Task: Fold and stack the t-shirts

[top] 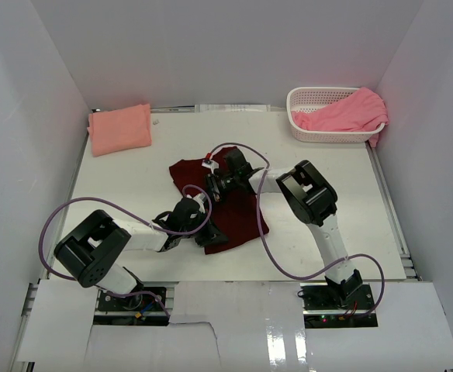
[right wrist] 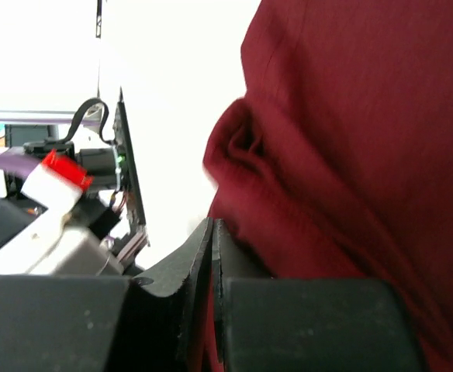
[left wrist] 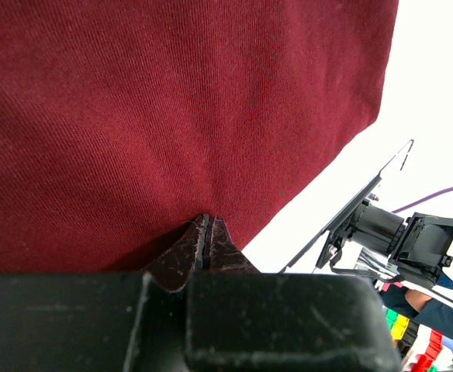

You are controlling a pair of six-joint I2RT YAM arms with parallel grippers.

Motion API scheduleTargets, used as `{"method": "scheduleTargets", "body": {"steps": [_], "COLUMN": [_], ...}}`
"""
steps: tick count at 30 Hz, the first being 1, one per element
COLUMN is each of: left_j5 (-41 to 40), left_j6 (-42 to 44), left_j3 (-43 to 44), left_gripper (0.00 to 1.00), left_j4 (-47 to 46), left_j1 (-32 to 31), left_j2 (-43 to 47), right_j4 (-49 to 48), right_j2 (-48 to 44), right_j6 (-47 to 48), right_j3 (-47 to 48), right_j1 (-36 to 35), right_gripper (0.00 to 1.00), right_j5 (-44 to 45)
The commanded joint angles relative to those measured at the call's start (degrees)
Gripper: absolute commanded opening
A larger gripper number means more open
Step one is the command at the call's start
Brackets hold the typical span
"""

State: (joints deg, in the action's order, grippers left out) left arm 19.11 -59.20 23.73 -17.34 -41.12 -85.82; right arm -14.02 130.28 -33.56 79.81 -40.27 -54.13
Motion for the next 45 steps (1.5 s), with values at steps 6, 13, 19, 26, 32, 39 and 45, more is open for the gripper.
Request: {"method": "scheduleTargets", "body": {"steps": [6,13,19,26,32,39,45], "left_j5": [-3.03,-3.12,-3.03,-2.85,-2.85,-2.85,-3.03], "left_j6": [2.25,2.42,2.25,2.25,1.98,1.98,2.07], "left_j3": [-2.9,-3.07,-3.51,-3.42,-3.6,-3.34,-3.16], "left_gripper": [0.0,0.0,0.0,0.0,0.0,0.0,0.0], "left_j4": [9.87,9.96,9.96,10.05,10.05,10.05,10.05], "left_j1": [-1.06,-1.06,-0.98,-1.06,-1.15,-1.33,-1.5], "left_j2": [-1.72,-1.54,-0.93,-1.1,-1.01,-1.63,-1.28], "right_j4": [1.44,3.47,4.18,12.25,13.93,12.71,10.77], "right_j2": [6.55,12.8,16.14,20.19,20.8,14.84,7.72], "right_j6": [2.97,6.14,7.46,13.77,17.04,15.63,14.67], "right_j3": [9.9,18.18,25.47,36.72,41.82,43.24,40.34], "right_j1": [-0.95,-0.86,1.33,4.58,6.95,8.72,10.03], "right_gripper": [0.08,0.08,0.08,0.09,0.08,0.08,0.09], "right_j5": [4.99,11.31,15.1,19.32,21.88,20.03,18.63]}}
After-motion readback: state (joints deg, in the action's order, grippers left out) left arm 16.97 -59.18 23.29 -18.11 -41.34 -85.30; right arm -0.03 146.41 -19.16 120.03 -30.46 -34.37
